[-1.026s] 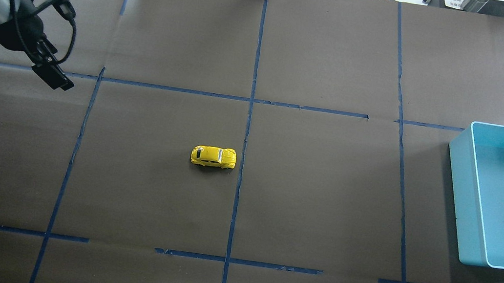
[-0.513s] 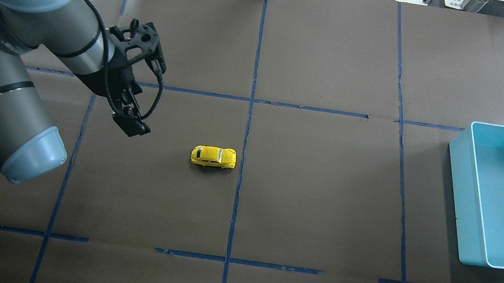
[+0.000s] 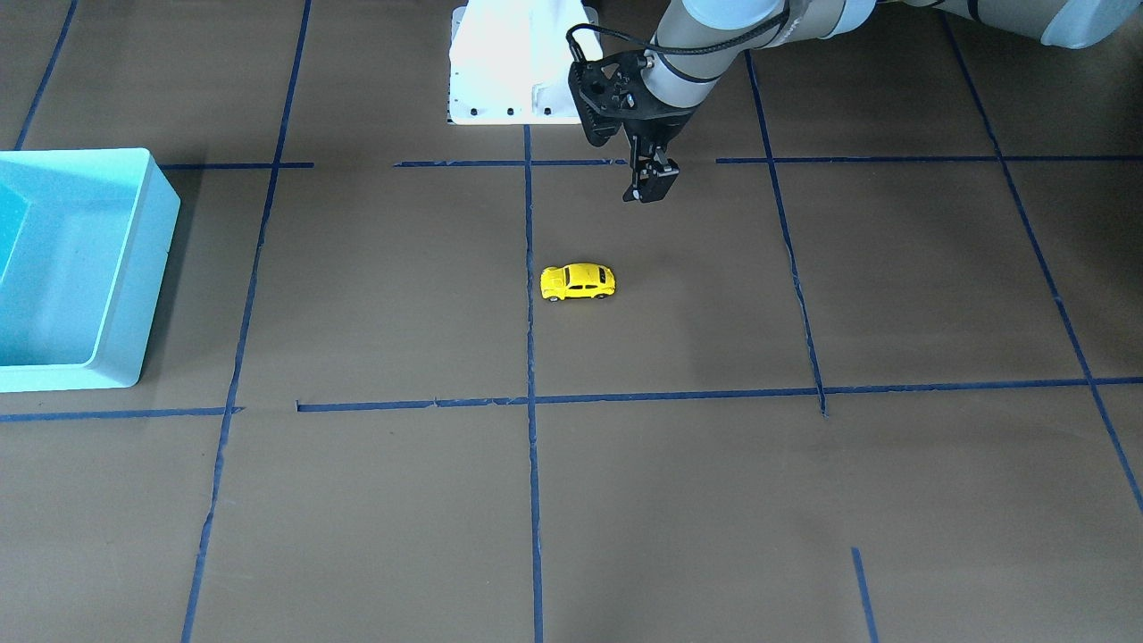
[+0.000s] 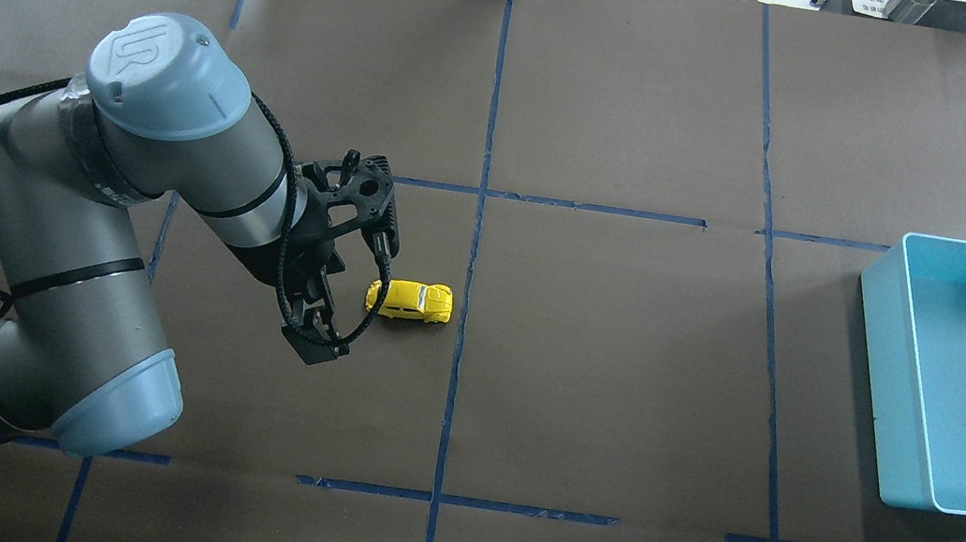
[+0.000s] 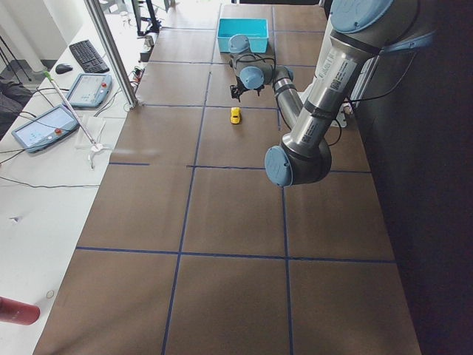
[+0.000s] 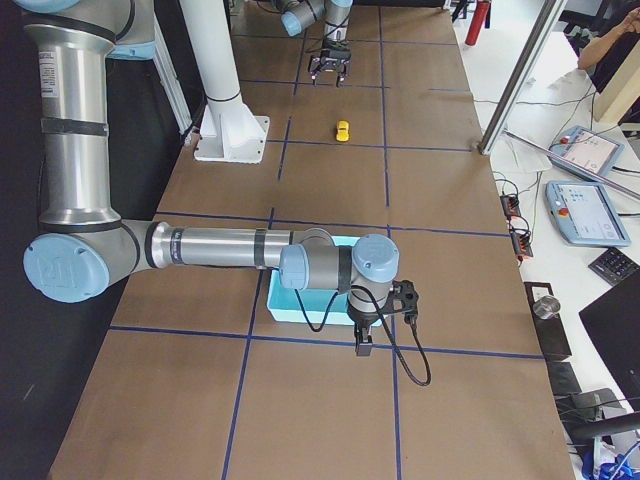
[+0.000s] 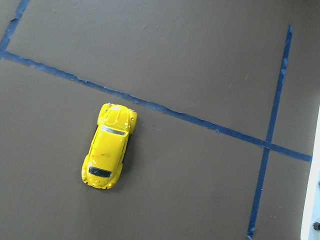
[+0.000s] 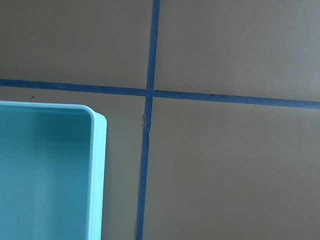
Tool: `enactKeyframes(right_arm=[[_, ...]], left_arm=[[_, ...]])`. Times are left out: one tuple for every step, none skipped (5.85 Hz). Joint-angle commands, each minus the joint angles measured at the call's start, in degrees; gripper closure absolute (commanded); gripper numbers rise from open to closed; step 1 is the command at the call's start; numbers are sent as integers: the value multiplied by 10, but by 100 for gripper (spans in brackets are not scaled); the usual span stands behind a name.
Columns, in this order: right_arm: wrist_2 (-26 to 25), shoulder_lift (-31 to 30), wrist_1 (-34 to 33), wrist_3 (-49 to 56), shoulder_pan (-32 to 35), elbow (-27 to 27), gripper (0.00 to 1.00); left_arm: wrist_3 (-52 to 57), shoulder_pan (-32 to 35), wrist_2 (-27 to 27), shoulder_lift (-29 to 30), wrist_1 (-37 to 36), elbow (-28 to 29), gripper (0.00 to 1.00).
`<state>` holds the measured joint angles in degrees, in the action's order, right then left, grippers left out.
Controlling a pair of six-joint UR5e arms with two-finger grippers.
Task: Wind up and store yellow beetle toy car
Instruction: 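Position the open left gripper directly above the yellow car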
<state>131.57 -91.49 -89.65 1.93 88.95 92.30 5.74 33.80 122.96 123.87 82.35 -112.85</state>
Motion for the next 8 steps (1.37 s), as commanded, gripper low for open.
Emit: enactKeyframes(right_arm=[[0, 0, 0, 0, 0, 1, 0], [0, 0, 0, 0, 0, 1, 0], [0, 0, 0, 0, 0, 1, 0], [0, 0, 0, 1, 0, 1, 0], [0, 1, 0, 0, 0, 1, 0], [0, 1, 0, 1, 0, 1, 0], [0, 0, 0, 1, 0, 1, 0], [0, 0, 0, 1, 0, 1, 0]], left_arm=[[97, -2, -67, 63, -143, -5, 0], [175, -1, -76, 89, -189, 15, 0], [227, 0, -120, 105, -199, 43, 0], [257, 2, -126, 130, -198, 99, 0], [282, 9, -134, 167, -192, 171, 0], [295, 9, -149, 202, -190, 208, 0], [287, 8, -148, 239, -190, 264, 0], [258, -5, -154, 265, -165, 314, 0]])
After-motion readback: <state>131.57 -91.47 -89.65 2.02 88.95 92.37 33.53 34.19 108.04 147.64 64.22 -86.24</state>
